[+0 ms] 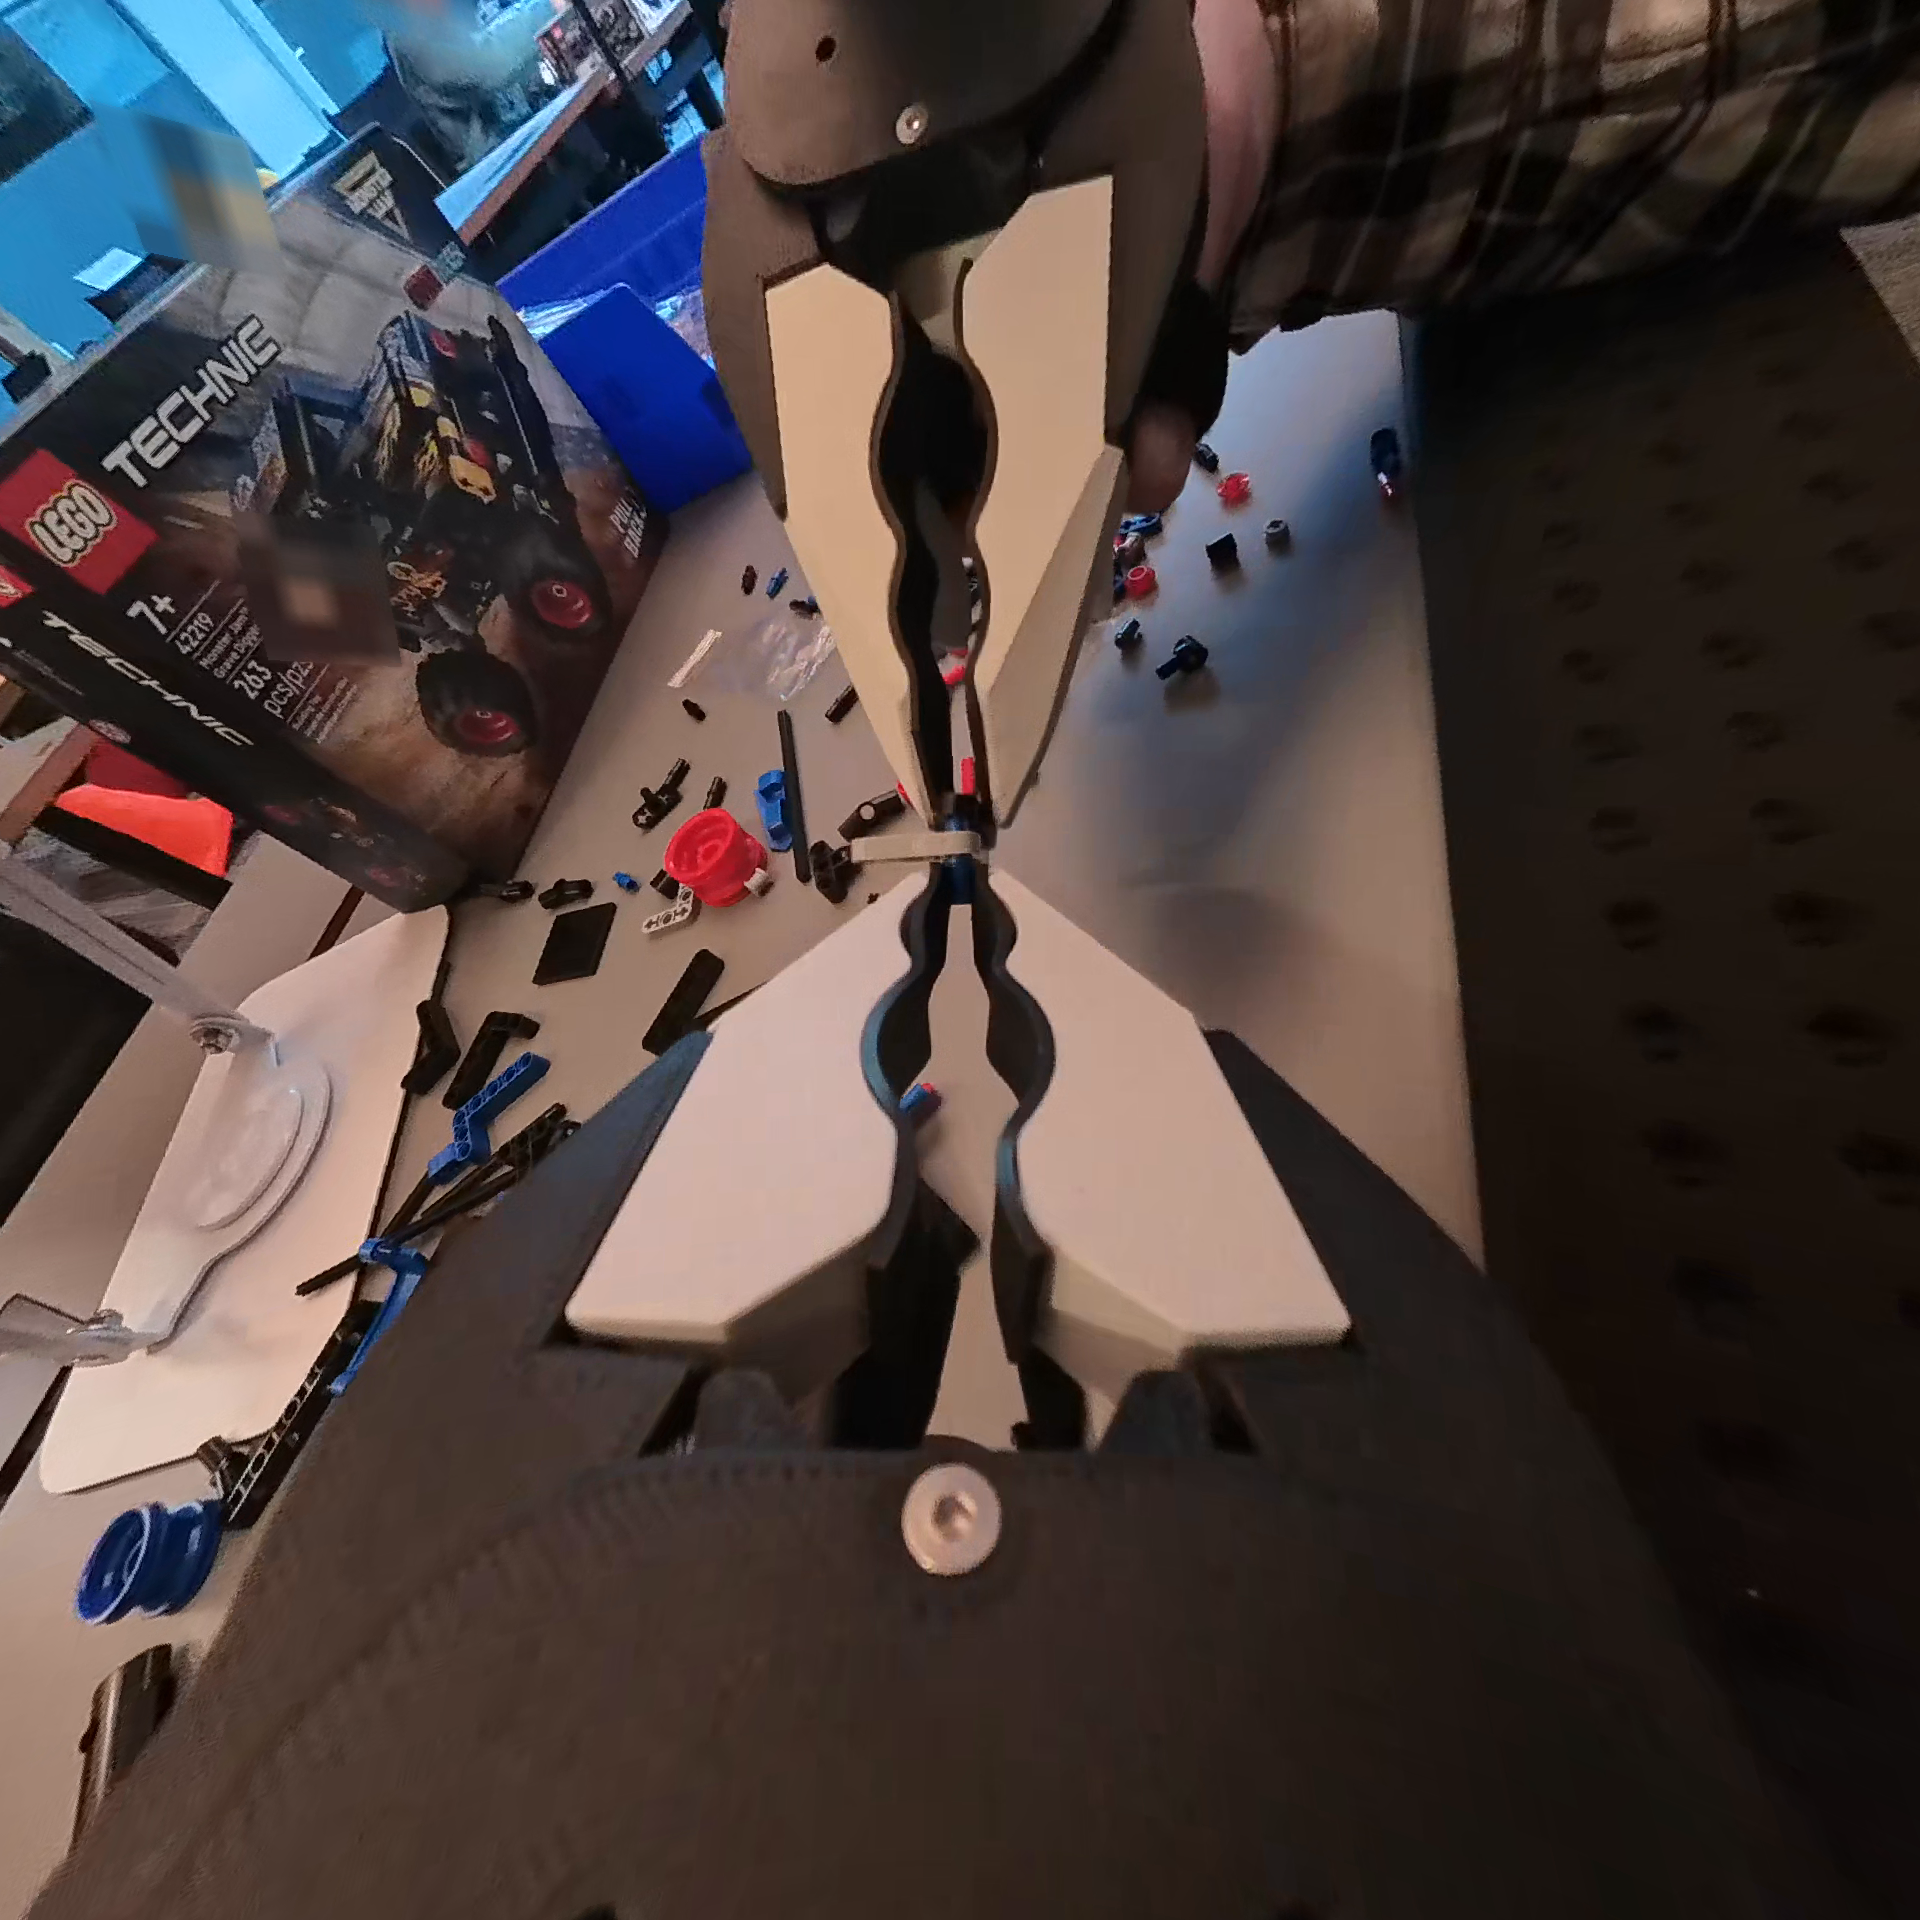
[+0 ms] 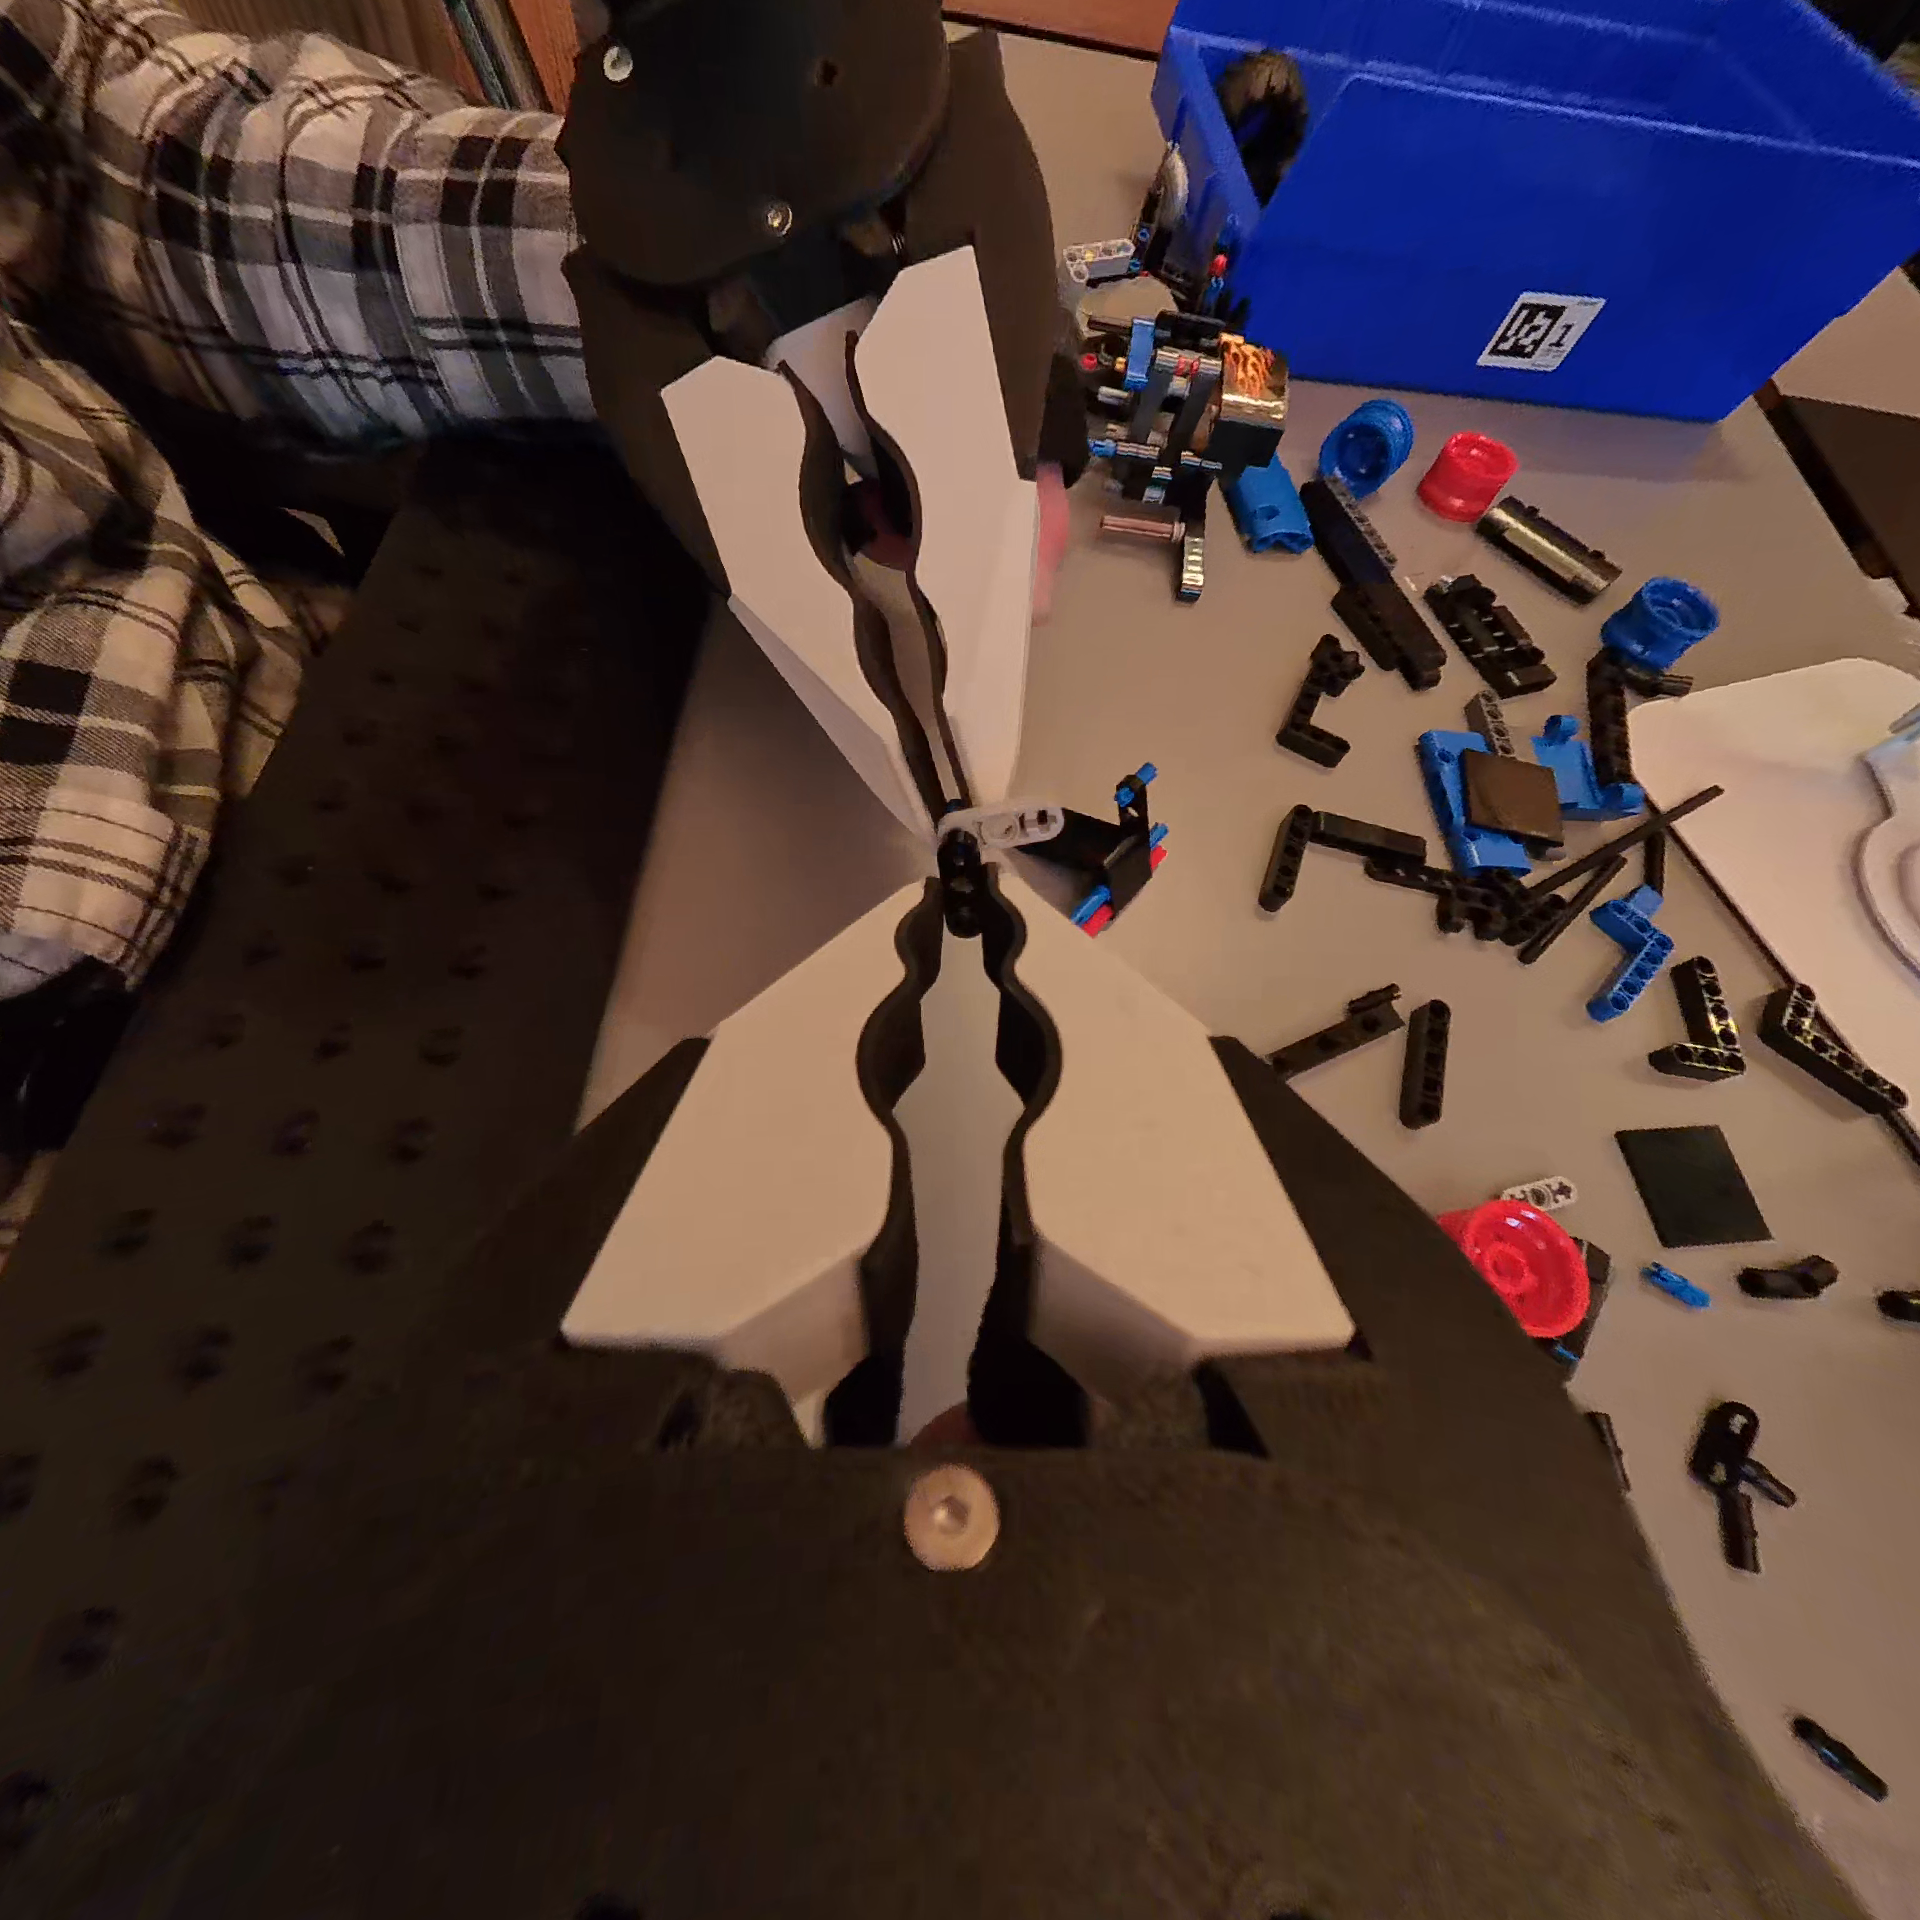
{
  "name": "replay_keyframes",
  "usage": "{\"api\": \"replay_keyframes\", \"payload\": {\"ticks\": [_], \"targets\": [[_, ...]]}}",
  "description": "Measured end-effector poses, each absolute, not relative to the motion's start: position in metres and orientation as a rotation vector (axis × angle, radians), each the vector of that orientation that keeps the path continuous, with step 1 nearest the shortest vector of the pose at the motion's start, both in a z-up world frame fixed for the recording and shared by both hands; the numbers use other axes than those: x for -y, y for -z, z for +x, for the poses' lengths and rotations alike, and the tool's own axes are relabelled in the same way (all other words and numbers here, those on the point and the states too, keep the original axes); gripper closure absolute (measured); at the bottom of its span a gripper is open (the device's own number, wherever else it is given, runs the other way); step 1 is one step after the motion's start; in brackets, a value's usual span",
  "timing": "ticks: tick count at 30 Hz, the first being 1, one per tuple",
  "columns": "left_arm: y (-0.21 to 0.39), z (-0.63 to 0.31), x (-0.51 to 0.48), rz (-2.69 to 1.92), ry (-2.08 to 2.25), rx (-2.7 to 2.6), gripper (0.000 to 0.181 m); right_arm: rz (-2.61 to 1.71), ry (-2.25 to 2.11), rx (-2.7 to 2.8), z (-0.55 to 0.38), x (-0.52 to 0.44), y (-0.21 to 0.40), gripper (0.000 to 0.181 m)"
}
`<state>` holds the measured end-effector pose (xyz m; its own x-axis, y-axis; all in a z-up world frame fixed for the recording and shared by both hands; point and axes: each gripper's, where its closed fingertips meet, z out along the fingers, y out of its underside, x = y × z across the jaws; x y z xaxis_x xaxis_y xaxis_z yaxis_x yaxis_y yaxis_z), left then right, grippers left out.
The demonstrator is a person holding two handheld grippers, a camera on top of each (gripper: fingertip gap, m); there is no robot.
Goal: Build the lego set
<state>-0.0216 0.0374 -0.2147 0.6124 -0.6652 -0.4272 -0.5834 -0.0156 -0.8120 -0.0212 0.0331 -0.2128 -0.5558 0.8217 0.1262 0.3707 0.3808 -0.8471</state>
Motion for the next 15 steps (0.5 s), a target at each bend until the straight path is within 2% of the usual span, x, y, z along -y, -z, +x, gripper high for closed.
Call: {"api": "replay_keyframes", "payload": {"ticks": [15], "targets": [[0.257,-0.015,-0.033,-1.802,-0.167,-1.322,0.181,-1.047,-0.758,2.348,-0.014,-0.03,0.261,0.179]]}}
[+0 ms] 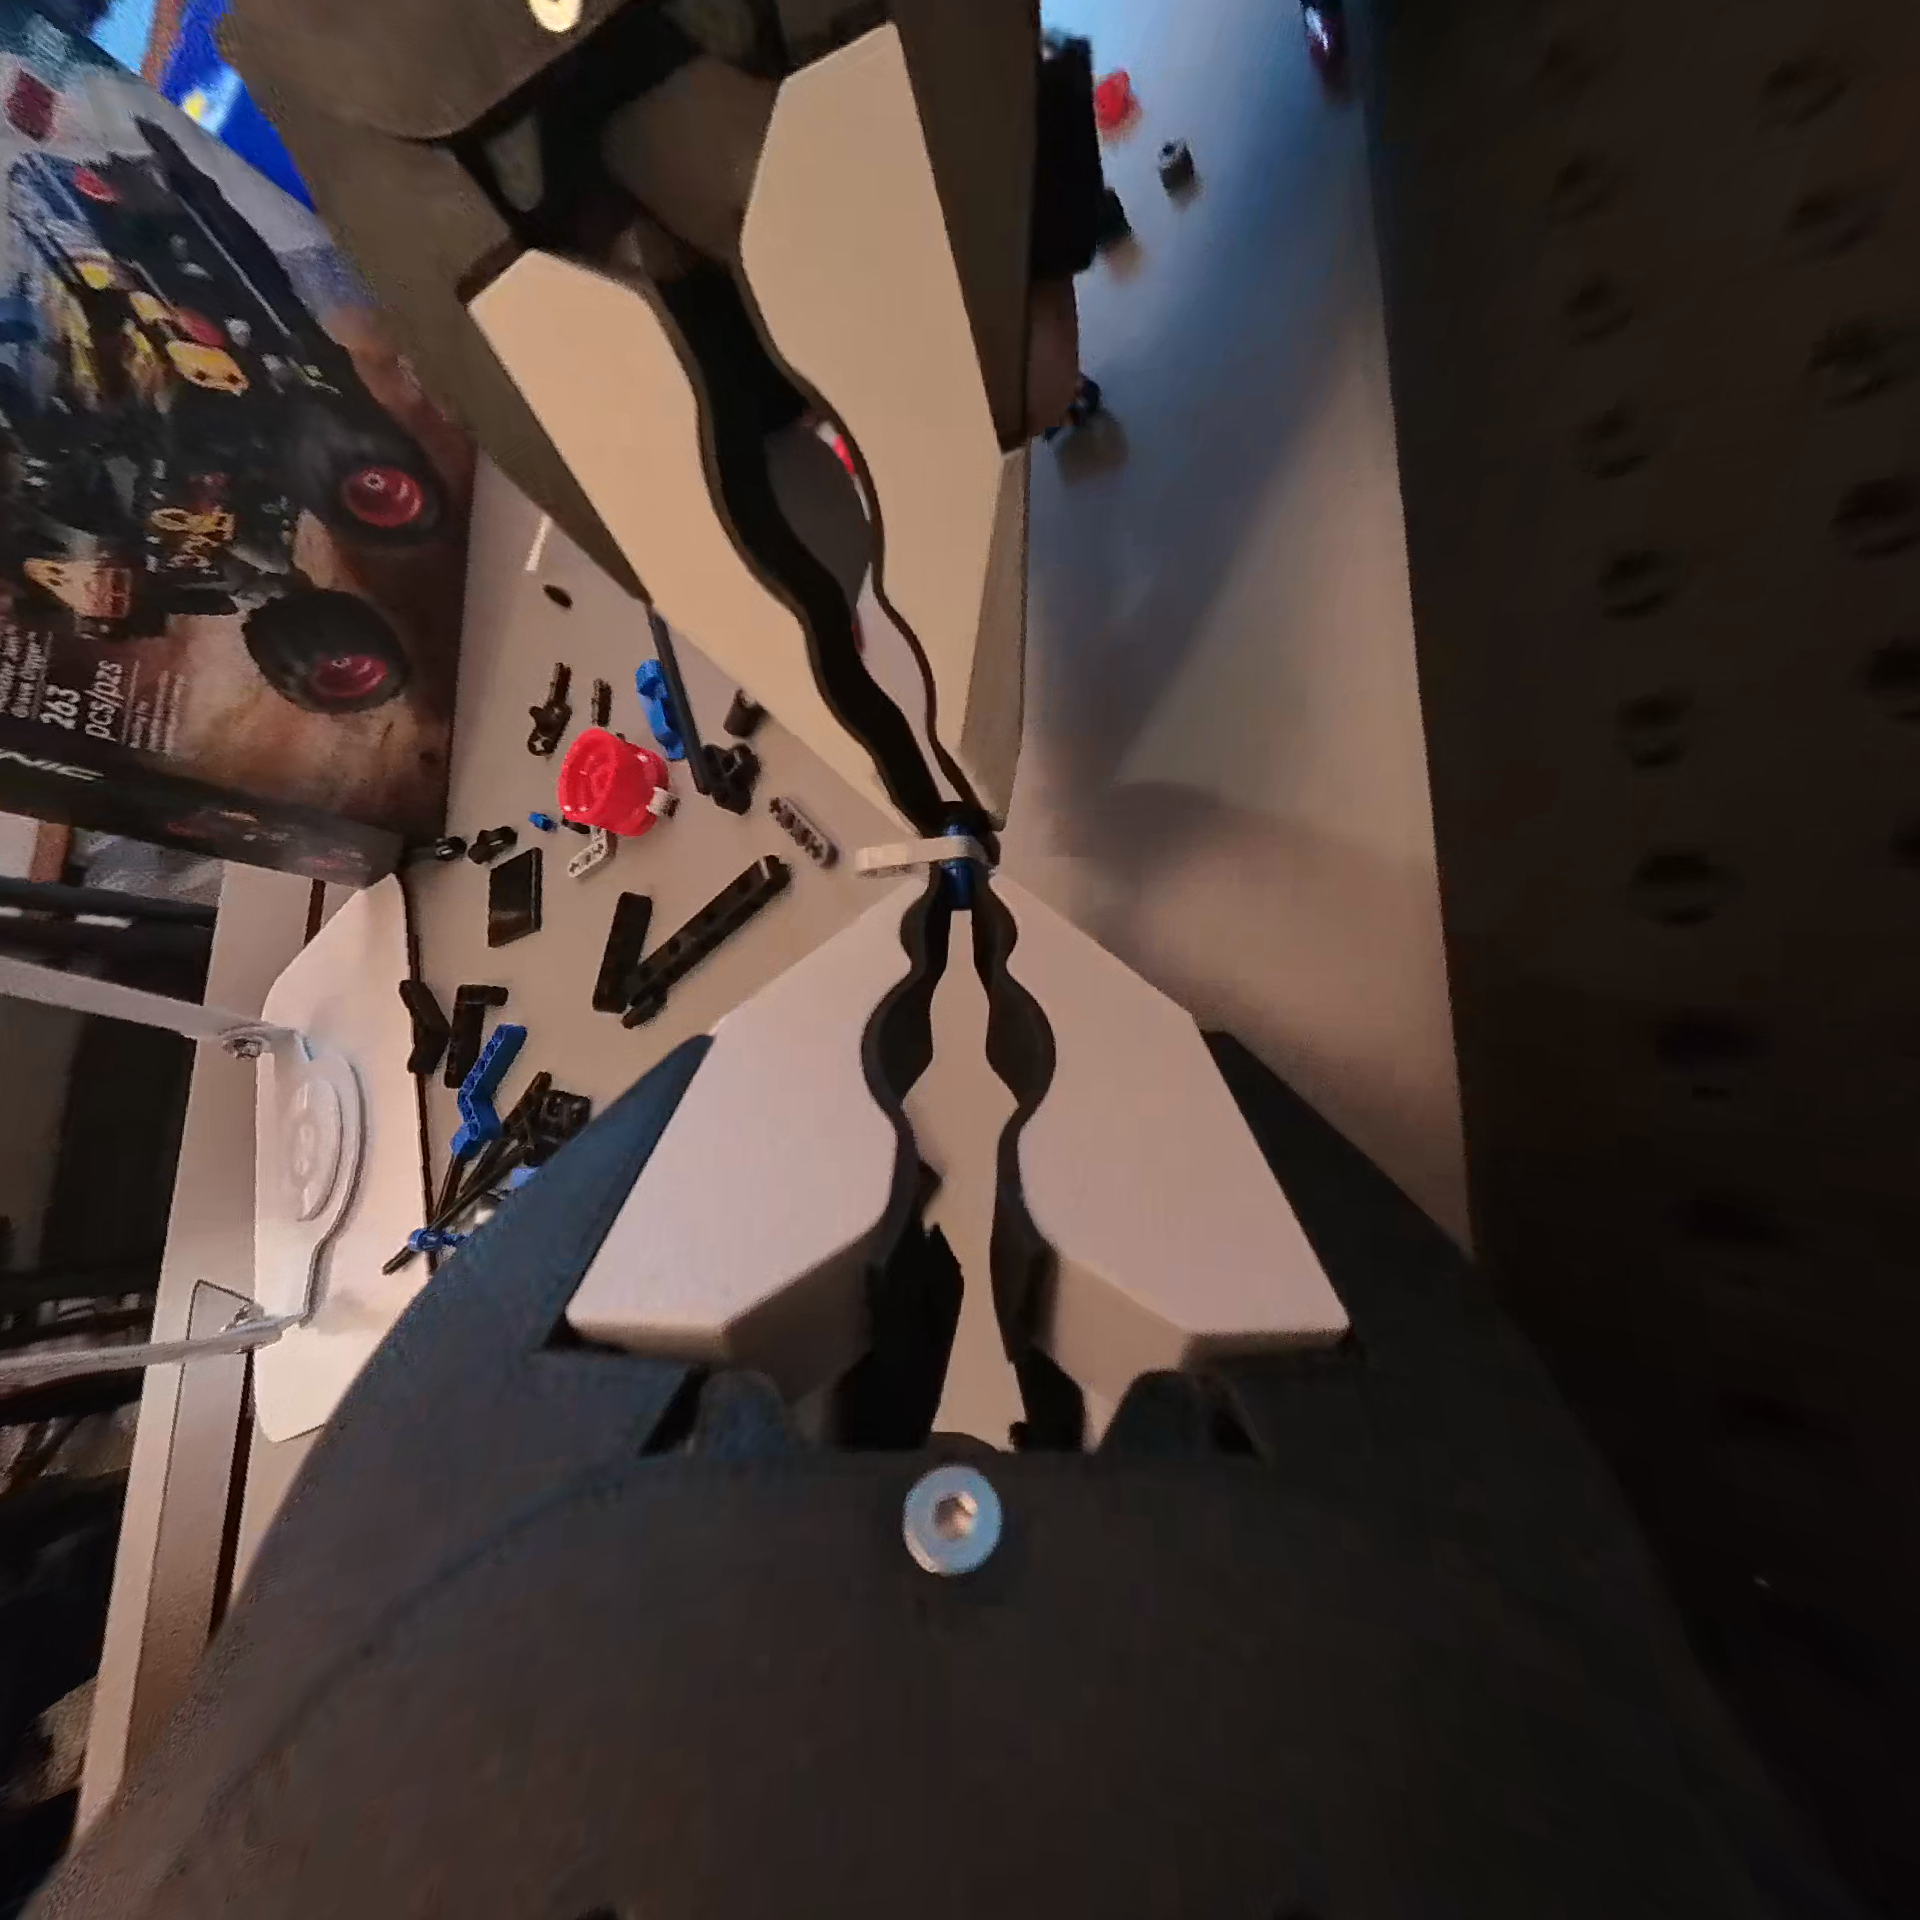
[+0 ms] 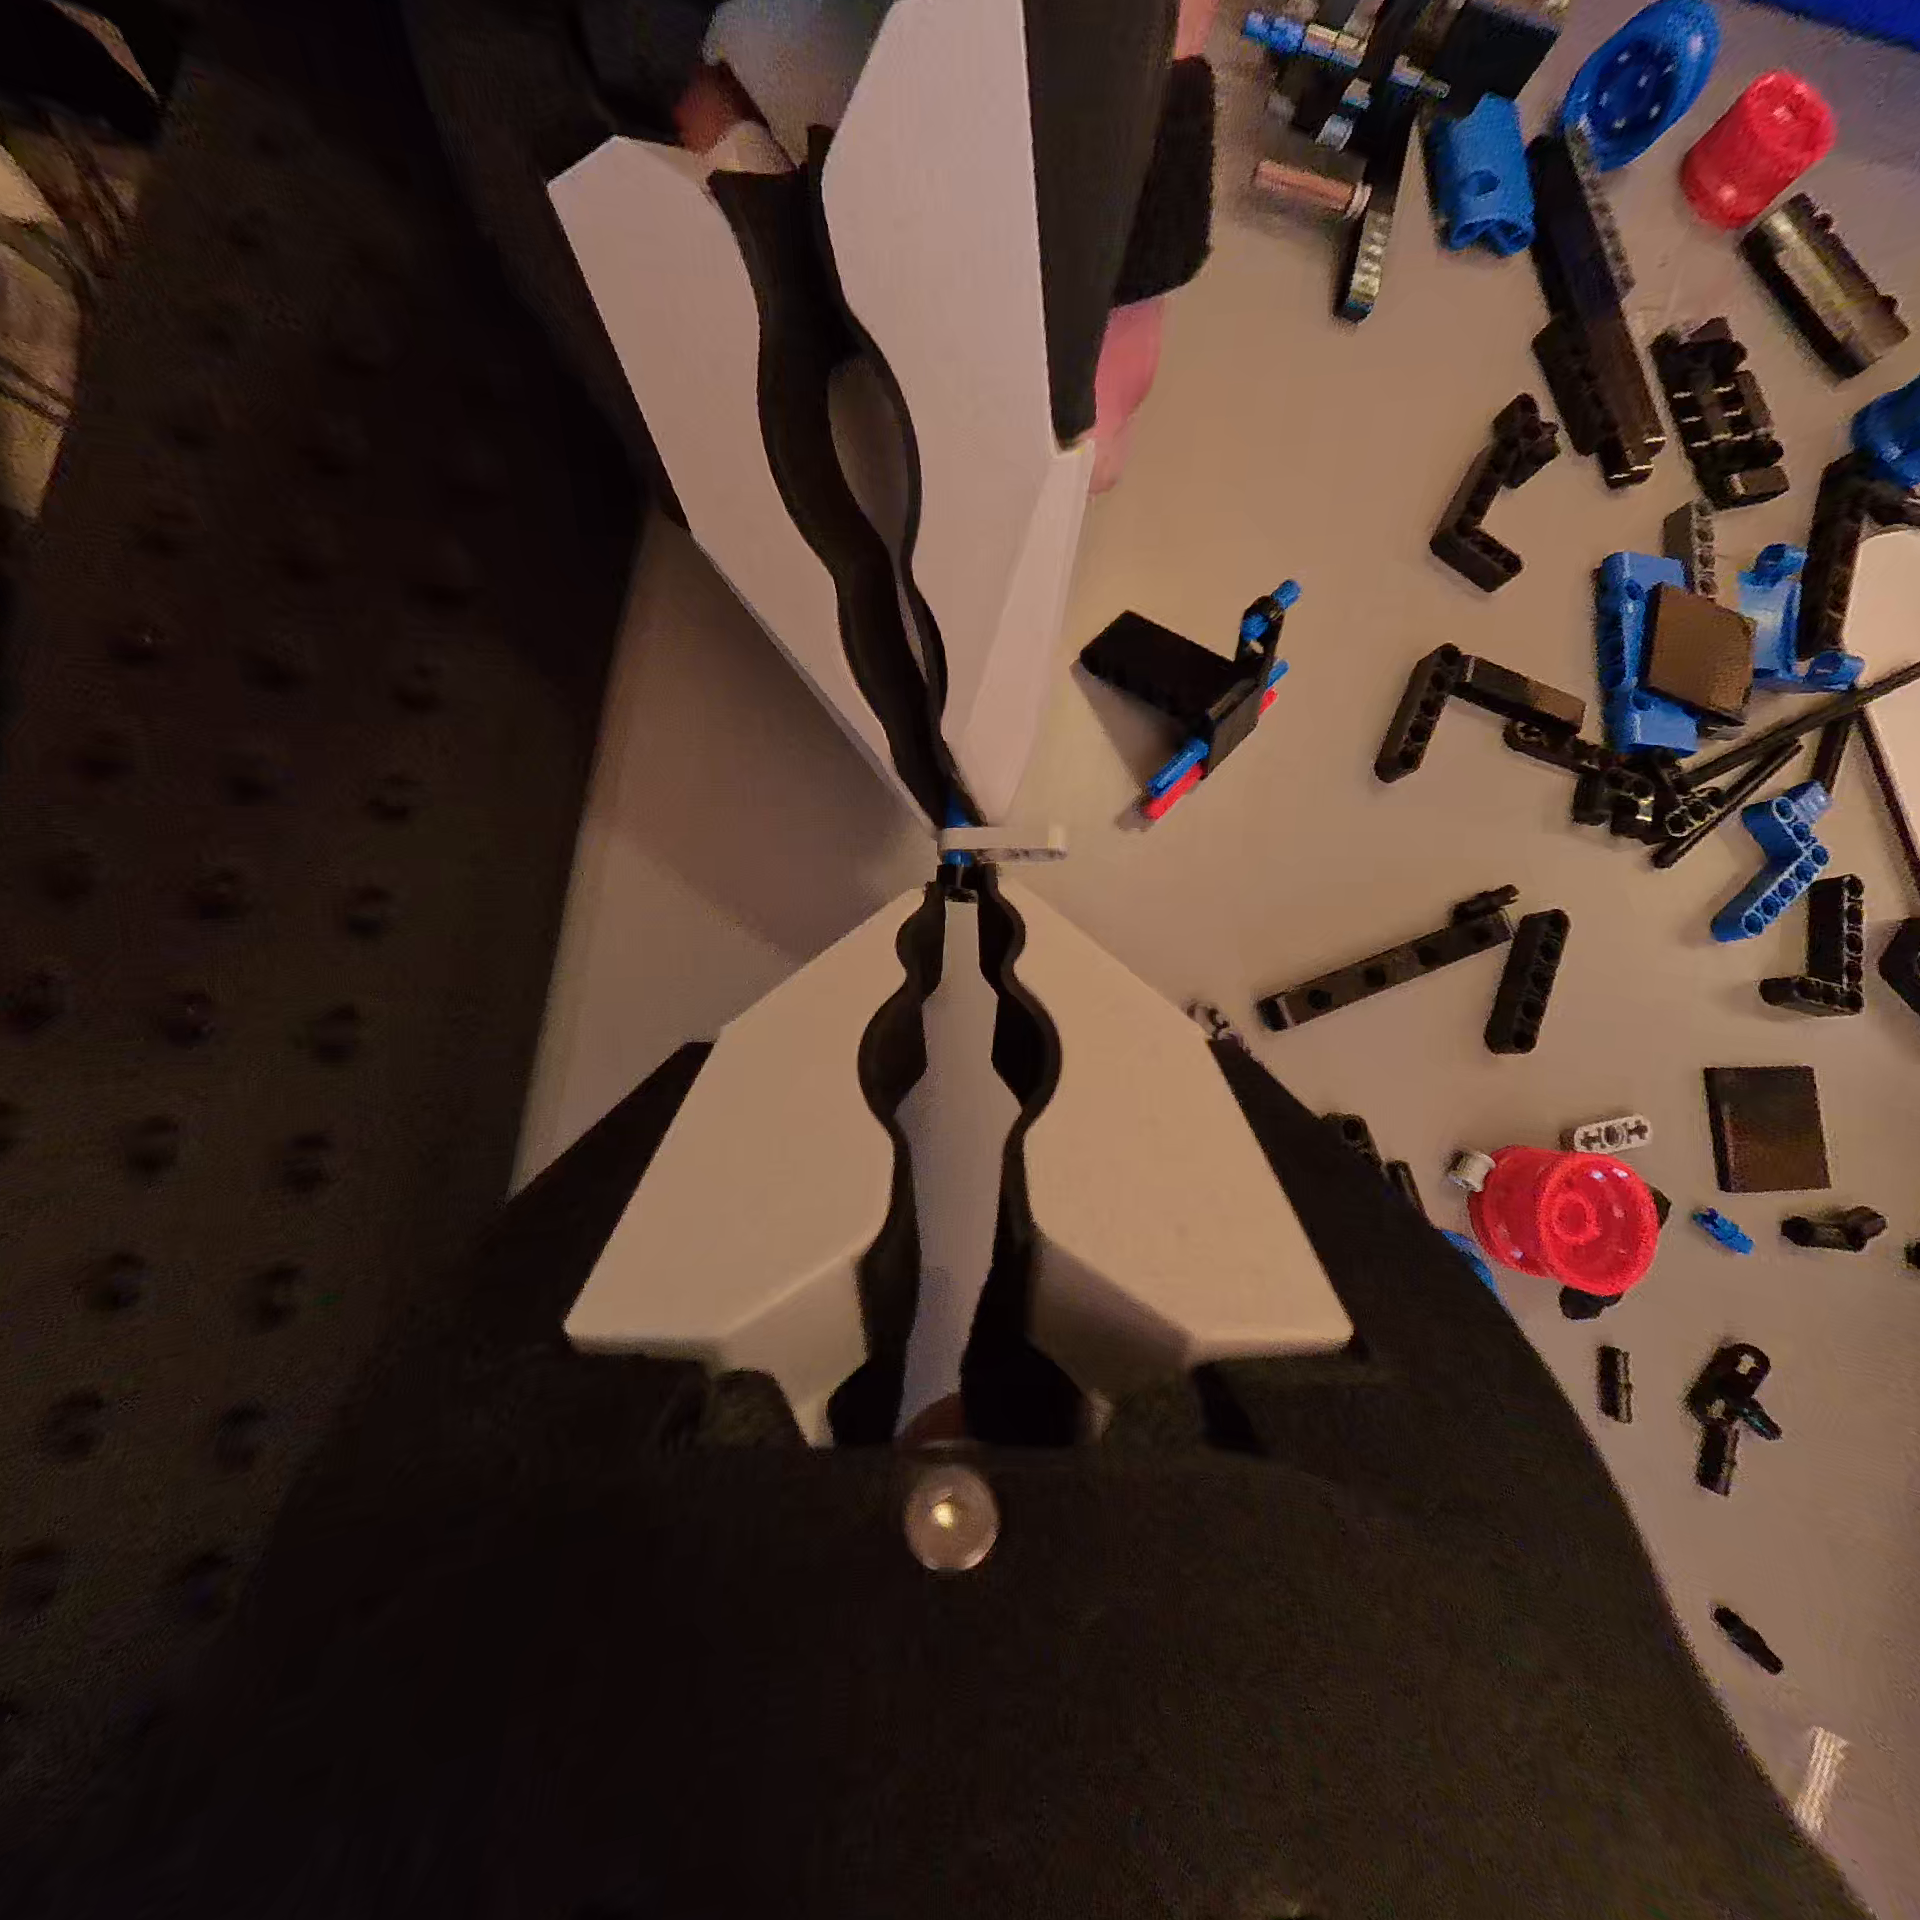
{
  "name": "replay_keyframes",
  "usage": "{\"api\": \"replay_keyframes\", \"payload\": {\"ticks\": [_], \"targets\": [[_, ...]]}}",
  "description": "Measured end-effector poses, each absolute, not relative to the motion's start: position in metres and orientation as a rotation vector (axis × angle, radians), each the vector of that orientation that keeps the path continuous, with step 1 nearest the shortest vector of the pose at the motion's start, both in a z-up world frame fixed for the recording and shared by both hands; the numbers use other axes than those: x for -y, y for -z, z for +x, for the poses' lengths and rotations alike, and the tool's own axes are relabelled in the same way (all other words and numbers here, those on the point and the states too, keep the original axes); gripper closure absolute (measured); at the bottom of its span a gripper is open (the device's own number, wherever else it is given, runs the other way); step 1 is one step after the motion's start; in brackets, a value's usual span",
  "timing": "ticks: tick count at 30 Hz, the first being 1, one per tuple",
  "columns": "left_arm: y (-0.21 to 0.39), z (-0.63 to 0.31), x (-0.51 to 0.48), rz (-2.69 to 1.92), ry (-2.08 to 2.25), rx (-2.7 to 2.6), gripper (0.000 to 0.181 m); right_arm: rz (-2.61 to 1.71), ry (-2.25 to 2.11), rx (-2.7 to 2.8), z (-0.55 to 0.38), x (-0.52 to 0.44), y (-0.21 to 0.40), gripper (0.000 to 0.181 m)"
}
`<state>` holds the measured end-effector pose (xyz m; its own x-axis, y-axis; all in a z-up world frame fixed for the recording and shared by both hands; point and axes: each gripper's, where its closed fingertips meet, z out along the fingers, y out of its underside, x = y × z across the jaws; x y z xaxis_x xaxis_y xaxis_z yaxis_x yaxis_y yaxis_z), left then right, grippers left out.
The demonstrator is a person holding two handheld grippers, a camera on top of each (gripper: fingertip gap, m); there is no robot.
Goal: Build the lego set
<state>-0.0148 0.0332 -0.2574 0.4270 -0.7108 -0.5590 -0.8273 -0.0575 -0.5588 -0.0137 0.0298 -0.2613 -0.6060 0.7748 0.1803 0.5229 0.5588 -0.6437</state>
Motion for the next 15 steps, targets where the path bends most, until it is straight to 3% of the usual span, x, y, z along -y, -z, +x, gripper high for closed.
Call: {"api": "replay_keyframes", "payload": {"ticks": [15], "targets": [[0.275,-0.015,-0.033,-1.875,-0.228,-1.372,0.181,-1.149,-0.732,2.394,-0.015,-0.029,0.279,0.18]]}}
